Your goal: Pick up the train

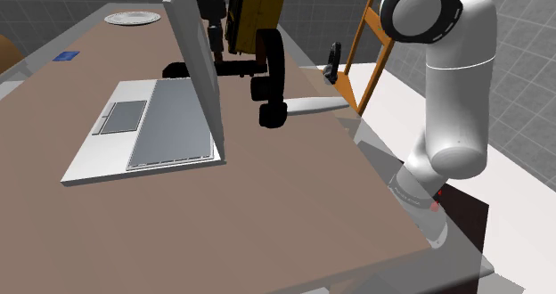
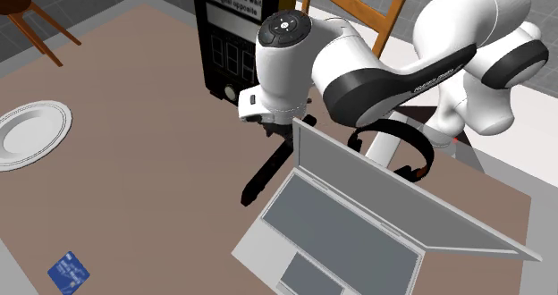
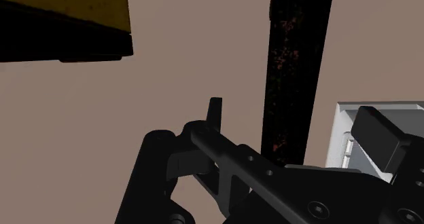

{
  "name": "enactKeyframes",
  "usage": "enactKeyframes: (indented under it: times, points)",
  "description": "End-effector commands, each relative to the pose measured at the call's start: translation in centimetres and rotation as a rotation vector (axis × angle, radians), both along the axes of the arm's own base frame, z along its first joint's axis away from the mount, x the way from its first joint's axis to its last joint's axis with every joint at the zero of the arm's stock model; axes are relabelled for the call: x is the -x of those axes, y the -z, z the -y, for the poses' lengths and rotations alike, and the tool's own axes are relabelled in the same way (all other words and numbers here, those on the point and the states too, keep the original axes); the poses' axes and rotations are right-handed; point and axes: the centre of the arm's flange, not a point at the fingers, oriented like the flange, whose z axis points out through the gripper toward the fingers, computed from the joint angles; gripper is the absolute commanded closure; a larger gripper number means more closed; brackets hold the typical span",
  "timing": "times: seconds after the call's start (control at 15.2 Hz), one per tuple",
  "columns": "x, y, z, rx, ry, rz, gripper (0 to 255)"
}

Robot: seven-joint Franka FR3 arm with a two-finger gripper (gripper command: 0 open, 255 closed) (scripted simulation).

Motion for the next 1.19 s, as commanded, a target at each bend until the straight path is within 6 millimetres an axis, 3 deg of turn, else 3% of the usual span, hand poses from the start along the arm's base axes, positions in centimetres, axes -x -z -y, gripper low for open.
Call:
enactKeyframes:
  times: [0.0, 0.07, 0.53, 0.73, 0.79, 1.12]
  points:
    - [-1.2, 0.6, -2.1, -0.004, -0.050, -0.004, 0]
    - [-1.7, 0.8, -3.2, -0.005, -0.074, -0.006, 0]
    - [-1.7, 4.5, -3.2, -0.005, -0.074, -0.006, 0]
    - [-1.7, 4.8, -3.2, -0.005, -0.074, -0.006, 0]
    - [-1.7, 5.0, -3.3, -0.005, -0.074, -0.005, 255]
    - [-2.0, 5.1, -2.8, -0.005, -0.075, -0.006, 255]
